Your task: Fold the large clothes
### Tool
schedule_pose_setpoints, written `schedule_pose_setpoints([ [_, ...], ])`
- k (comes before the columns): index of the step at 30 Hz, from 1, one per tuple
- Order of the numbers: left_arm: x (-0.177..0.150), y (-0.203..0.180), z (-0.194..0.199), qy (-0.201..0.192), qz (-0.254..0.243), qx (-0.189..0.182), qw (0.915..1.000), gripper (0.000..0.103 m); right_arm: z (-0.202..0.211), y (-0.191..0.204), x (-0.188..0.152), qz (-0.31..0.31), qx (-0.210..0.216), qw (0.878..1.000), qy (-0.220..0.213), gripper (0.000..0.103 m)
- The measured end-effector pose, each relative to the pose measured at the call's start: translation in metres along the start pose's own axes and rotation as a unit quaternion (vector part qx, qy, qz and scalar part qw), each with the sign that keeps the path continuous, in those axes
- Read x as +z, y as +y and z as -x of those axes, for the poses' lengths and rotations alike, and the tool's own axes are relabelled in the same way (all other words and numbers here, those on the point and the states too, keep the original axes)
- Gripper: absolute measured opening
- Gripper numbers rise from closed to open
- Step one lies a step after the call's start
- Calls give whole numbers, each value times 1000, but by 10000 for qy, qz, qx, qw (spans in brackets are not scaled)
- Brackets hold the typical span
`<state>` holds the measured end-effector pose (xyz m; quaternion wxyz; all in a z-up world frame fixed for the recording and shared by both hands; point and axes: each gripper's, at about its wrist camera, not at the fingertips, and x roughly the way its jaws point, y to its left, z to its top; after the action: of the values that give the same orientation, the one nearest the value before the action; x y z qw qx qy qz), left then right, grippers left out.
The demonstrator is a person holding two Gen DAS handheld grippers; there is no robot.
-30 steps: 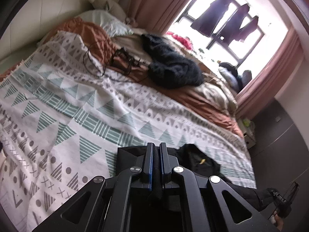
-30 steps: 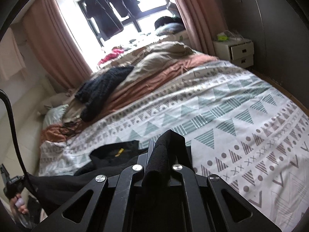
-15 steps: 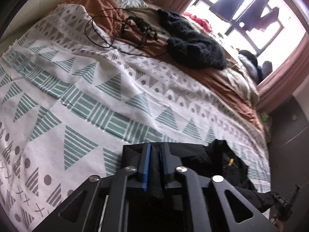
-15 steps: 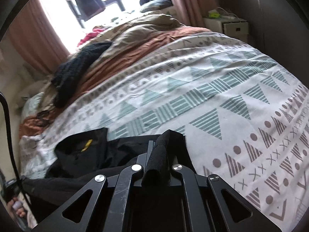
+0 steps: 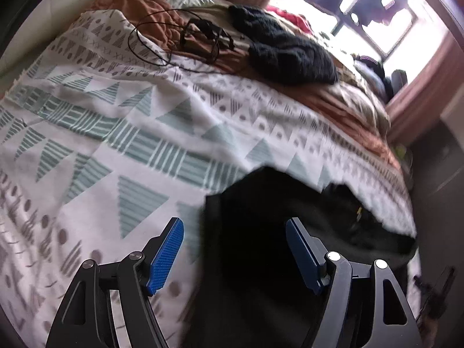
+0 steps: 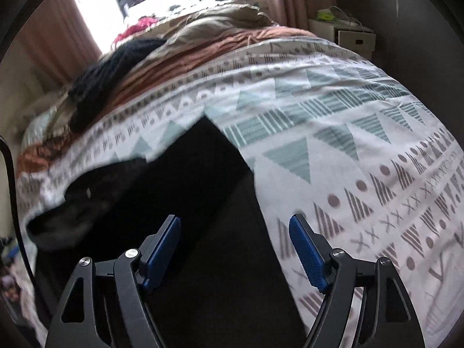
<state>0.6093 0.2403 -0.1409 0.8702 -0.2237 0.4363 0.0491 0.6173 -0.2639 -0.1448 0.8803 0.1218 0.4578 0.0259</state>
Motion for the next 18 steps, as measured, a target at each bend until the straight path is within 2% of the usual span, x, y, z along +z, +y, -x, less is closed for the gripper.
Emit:
schedule_pose_setpoints([
  [6,-39,14,-3,504,-376,280,9976,72,-1,-13,-35,185,-138,9988,422,76],
  [9,-56,21,-9,784,-449,381,9952,62,-2,-24,-52,113,-232,9982,538,75],
  [10,-61,23,-11,886,-446,382,9943,56,-2,-27,-56,58,-222,9982,553,74],
  [11,-65,24,-13,955,-453,354,9938,47,-2,-31,-61,-35,-165,9982,582,68],
  [12,-69,24,-15,1011,-476,302,9933,42,-1,-33,-65,-101,-93,9981,607,58],
  [13,-71,24,-15,1026,-507,266,9931,29,-1,-35,-69,-152,16,9978,640,50],
  [14,-73,22,-15,1013,-552,237,9930,10,-1,-35,-71,-159,118,9976,670,33],
  [15,-74,20,-13,973,-586,169,9934,3,-1,-34,-72,-150,190,9973,692,11],
  [16,-74,19,-11,900,-542,106,9944,1,0,-32,-74,-128,209,9973,696,6],
  [18,-71,17,-7,760,-515,163,9956,0,5,-29,-72,-68,215,9980,583,4],
])
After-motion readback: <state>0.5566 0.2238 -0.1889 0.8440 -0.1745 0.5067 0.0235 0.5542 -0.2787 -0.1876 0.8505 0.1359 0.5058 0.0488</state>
